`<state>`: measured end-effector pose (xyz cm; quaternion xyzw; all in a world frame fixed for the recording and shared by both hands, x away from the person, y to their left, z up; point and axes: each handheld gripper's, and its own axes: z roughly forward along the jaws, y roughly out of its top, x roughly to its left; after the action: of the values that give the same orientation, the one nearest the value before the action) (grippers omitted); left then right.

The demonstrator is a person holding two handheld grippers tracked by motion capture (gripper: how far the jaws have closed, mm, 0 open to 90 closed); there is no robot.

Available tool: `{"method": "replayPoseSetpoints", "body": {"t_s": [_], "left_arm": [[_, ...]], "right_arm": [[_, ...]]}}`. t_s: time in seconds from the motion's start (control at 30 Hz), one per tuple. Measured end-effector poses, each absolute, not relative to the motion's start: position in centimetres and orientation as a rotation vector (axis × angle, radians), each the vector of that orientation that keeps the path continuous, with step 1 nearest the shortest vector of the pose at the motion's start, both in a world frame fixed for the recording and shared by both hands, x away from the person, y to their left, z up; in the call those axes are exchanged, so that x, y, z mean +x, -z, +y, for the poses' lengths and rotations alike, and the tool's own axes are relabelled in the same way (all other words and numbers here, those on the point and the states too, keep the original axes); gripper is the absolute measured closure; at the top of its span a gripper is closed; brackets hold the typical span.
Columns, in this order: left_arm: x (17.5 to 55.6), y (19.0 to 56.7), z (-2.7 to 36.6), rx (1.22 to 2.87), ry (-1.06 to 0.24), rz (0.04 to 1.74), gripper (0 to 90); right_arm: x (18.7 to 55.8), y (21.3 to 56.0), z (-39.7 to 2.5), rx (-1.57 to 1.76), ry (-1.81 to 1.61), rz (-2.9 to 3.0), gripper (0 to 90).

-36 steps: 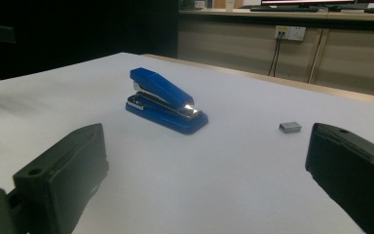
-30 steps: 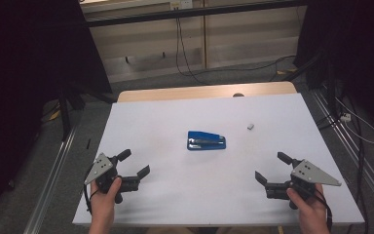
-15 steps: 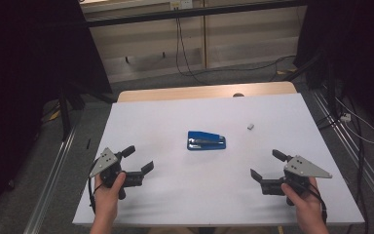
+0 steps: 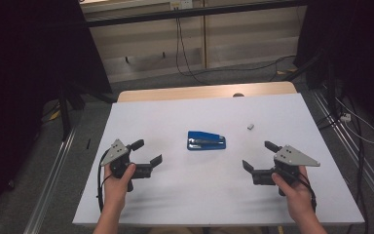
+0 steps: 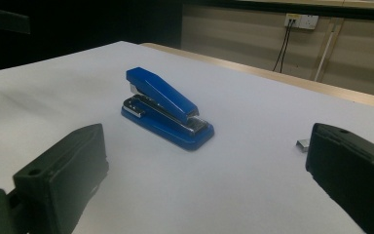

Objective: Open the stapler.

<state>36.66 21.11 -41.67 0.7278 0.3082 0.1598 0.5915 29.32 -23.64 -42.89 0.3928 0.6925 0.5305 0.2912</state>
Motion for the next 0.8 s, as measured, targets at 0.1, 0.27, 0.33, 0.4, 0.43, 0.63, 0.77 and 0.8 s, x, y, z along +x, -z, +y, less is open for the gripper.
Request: {"method": "replayPoseSetpoints", "body": {"t_s": [0.1,0.27,0.33,0.4,0.43,0.63,0.77,0.8], "left_arm": [[37.6,41.6,20.7,1.697,-0.365,0.734,4.1],[38.6,41.6,19.9,1.718,-0.375,0.730,4.4],[38.8,41.5,19.6,1.725,-0.374,0.729,4.4],[39.0,41.4,19.2,1.711,-0.358,0.726,4.3],[39.2,41.3,18.9,1.706,-0.344,0.726,4.3],[40.2,41.0,18.2,1.723,-0.350,0.723,3.9],[40.7,41.2,18.1,1.712,-0.351,0.736,3.9],[40.9,41.4,18.1,1.715,-0.352,0.740,3.9]], "right_arm": [[29.6,42.8,-23.6,1.057,-1.410,1.857,0.8],[30.8,42.4,-23.3,1.092,-1.376,1.861,0.9],[31.0,42.3,-23.2,1.092,-1.379,1.857,0.9],[31.3,42.0,-23.0,1.085,-1.374,1.859,0.9],[31.8,41.8,-22.7,1.073,-1.370,1.865,1.3],[33.7,41.3,-21.4,1.026,-1.370,1.914,1.4],[34.4,41.3,-20.8,1.035,-1.393,1.921,1.6],[34.5,41.3,-20.6,1.034,-1.397,1.918,1.6]]}}
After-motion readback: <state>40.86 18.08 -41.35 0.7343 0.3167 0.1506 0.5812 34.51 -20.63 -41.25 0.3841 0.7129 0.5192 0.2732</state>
